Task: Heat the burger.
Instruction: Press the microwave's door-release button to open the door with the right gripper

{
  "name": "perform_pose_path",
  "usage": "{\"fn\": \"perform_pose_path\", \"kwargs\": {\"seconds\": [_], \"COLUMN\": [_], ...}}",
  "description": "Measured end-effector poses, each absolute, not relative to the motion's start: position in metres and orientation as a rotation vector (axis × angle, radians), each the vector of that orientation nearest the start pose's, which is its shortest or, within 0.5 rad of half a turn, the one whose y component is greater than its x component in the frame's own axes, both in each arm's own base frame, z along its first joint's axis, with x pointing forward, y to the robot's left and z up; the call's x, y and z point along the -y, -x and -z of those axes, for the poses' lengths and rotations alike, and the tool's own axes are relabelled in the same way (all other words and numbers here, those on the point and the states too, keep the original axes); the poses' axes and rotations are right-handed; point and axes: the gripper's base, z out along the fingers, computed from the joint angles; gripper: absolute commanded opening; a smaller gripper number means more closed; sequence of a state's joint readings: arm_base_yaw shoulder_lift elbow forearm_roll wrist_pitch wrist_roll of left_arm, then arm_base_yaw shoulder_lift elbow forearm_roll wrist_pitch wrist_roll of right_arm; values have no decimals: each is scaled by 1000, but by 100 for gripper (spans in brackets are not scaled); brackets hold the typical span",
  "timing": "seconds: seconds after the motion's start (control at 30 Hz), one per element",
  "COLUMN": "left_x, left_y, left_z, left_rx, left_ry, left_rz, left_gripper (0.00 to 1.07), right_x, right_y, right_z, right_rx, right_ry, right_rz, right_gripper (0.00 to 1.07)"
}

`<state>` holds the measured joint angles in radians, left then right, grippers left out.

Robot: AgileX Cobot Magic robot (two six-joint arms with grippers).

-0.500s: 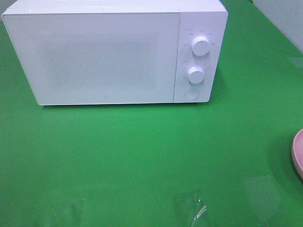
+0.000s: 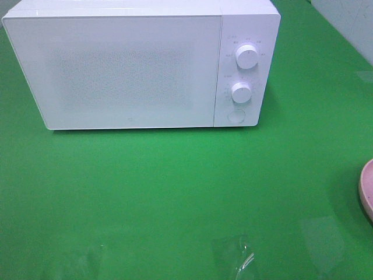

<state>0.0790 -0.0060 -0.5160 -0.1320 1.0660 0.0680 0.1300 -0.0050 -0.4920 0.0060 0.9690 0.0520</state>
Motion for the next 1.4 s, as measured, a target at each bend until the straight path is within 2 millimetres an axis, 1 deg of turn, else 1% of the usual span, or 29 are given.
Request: {"fn": "perform_pose_path", "kwargs": {"seconds": [0.07,0.1,0.13,0.17,0.2,0.3,0.33,0.4,0.43,0.47,0.5,0.6,0.63,0.77,0.8,0.83,0.87,0.93,0.97,1.0,1.03,1.07,1.1,1.13,1.2,1.3,1.33,1.37,1.4], "left_x": [11,11,11,11,11,11,11,11,11,11,11,11,11,11,11,11,11,11,11,11,11,11,11,11,11,11,11,11,11], "left_y": [7,7,7,7,7,7,7,7,7,7,7,7,7,7,7,7,7,7,7,7,7,7,7,7,7,7,7,7,7], "left_z": [-282,-282,-282,-282,-282,-282,-282,-282,-282,-282,-282,-282,-282,-282,-282,-282,-282,-282,-282,-282,-282,-282,-282,-282,-282,-282,-282,-282,-282], "left_rx": [-2021,-2021,-2021,-2021,-2021,-2021,-2021,-2021,-2021,-2021,-2021,-2021,-2021,-2021,-2021,-2021,-2021,-2021,-2021,-2021,-2021,-2021,-2021,-2021,-2021,-2021,-2021,-2021,-2021], "left_ry": [3,3,3,3,3,3,3,3,3,3,3,3,3,3,3,3,3,3,3,3,3,3,3,3,3,3,3,3,3], "left_rz": [64,64,64,64,64,64,64,64,64,64,64,64,64,64,64,64,64,64,64,64,64,64,64,64,64,64,64,64,64], "left_gripper": [98,98,98,98,98,98,98,98,98,98,98,98,98,98,98,98,98,98,98,98,98,98,98,98,98,98,98,98,98], "right_x": [0,0,0,0,0,-1,-2,-3,-3,-3,-5,-5,-6,-8,-9,-9,-10,-10,-11,-11,-12,-12,-13,-13,-15,-16,-17,-17,-18], "right_y": [2,2,4,4,3,-3,-10,-14,-21,-21,-29,-37,-44,-54,-61,-61,-69,-73,-81,-81,-89,-89,-97,-97,-113,-116,-124,-124,-132], "right_z": [-285,-288,-296,-296,-303,-308,-309,-310,-311,-311,-312,-314,-315,-318,-319,-319,-319,-319,-319,-319,-319,-319,-318,-318,-316,-316,-315,-315,-313], "right_rx": [-1942,-1923,-1874,-1874,-1846,-1845,-1864,-1872,-1884,-1884,-1896,-1901,-1901,-1894,-1894,-1894,-1896,-1895,-1898,-1898,-1902,-1902,-1908,-1908,-1912,-1908,-1912,-1912,-1917], "right_ry": [76,75,73,73,72,71,72,72,72,72,72,72,72,71,70,70,70,70,70,70,69,69,69,69,69,68,68,68,68], "right_rz": [-129,-130,-135,-135,-136,-139,-137,-137,-136,-136,-135,-135,-135,-135,-135,-135,-135,-135,-135,-135,-134,-134,-134,-134,-133,-133,-133,-133,-132], "right_gripper": [73,73,73,73,73,73,73,73,73,73,73,73,73,73,73,73,73,73,73,73,73,73,73,73,73,73,73,73,73]}}
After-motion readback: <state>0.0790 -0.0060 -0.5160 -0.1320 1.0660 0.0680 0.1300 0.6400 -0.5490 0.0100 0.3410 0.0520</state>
